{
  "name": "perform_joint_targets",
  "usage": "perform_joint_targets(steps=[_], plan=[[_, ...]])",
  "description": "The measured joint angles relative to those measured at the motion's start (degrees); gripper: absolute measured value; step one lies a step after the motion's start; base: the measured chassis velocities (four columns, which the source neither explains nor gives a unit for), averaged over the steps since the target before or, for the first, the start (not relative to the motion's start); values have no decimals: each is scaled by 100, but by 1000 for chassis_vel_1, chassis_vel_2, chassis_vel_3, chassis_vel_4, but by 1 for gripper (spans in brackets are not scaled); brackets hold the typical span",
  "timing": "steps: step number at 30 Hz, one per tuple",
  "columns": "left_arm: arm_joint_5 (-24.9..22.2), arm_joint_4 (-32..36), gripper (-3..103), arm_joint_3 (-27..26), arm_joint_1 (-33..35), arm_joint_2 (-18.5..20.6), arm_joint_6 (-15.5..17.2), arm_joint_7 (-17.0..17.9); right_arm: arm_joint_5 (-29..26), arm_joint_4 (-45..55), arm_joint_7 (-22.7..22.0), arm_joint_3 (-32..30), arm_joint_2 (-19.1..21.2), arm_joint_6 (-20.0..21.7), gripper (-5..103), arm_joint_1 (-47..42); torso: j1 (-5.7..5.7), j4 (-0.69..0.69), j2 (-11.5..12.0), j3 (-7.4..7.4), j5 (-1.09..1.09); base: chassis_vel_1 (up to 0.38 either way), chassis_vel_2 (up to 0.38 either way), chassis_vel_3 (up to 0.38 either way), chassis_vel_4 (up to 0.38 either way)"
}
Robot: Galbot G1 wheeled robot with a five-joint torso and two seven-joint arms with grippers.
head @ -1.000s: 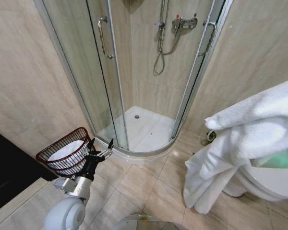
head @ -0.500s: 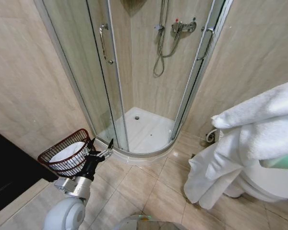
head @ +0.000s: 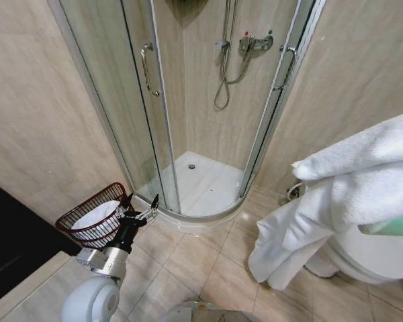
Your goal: Discard the used towel into the hamper.
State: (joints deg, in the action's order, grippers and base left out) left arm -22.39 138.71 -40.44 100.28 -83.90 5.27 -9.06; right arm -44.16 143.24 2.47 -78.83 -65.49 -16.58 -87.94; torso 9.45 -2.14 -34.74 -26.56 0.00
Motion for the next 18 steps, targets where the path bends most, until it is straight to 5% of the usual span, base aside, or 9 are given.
perform_joint_targets(steps=[18], plan=[[0,0,100,0,0,0,0,0,-29,0,13,-9,-17,-17,5,-19,174,0,-421,-247,0,0,0,0,0]])
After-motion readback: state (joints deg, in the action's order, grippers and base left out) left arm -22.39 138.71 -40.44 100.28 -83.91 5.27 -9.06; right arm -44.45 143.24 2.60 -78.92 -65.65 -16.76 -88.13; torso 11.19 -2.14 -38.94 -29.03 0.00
